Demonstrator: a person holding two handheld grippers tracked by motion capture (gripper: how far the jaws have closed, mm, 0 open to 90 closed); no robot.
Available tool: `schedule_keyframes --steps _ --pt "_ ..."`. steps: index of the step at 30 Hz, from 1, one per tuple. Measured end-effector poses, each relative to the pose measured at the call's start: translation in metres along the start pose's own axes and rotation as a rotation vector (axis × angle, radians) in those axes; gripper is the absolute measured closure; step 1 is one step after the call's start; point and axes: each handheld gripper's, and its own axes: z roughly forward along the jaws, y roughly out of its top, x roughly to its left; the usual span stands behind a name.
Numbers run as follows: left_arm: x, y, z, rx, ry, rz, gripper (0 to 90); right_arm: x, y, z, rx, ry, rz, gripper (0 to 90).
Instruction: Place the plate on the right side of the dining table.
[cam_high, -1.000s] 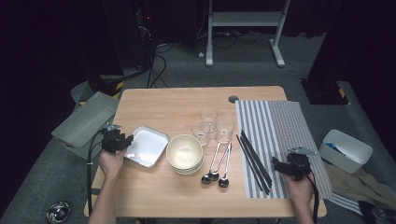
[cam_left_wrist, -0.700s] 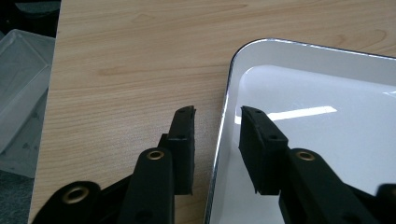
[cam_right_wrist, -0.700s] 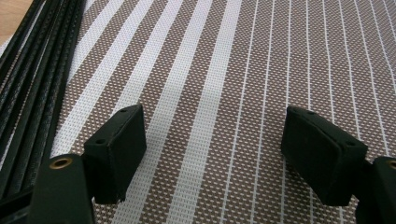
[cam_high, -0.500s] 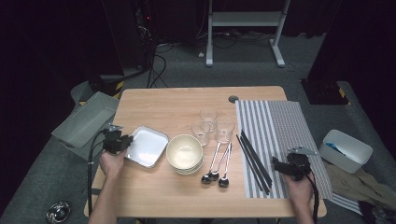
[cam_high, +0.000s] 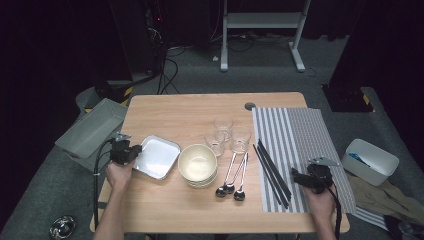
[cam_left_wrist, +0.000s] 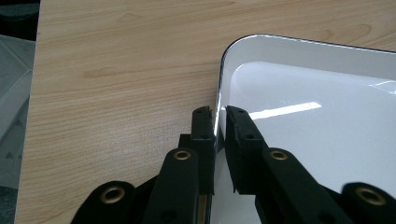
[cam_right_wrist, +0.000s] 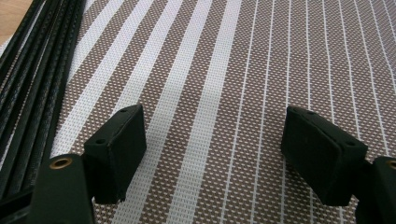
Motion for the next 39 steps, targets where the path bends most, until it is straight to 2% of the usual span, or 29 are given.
schedule_keyframes --steps 19,23,33,39 --pt "0.0007 0.0007 -0.0020 -0.001 0.008 0.012 81.1 0.0000 0.0000 0.0000 0.000 0.000 0.000 22.1" --pt "0.0010 0.0008 -0.0026 -0.005 0.006 0.003 80.2 0.0000 0.0000 0.0000 0.000 0.000 0.000 22.1" --pt "0.0019 0.0017 -0.0058 -0.014 0.001 0.015 84.0 0.0000 0.0000 0.0000 0.000 0.000 0.000 22.1" --pt "0.0042 0.0016 -0.0057 -0.016 -0.020 -0.009 84.4 0.0000 0.0000 0.0000 0.000 0.000 0.000 22.0"
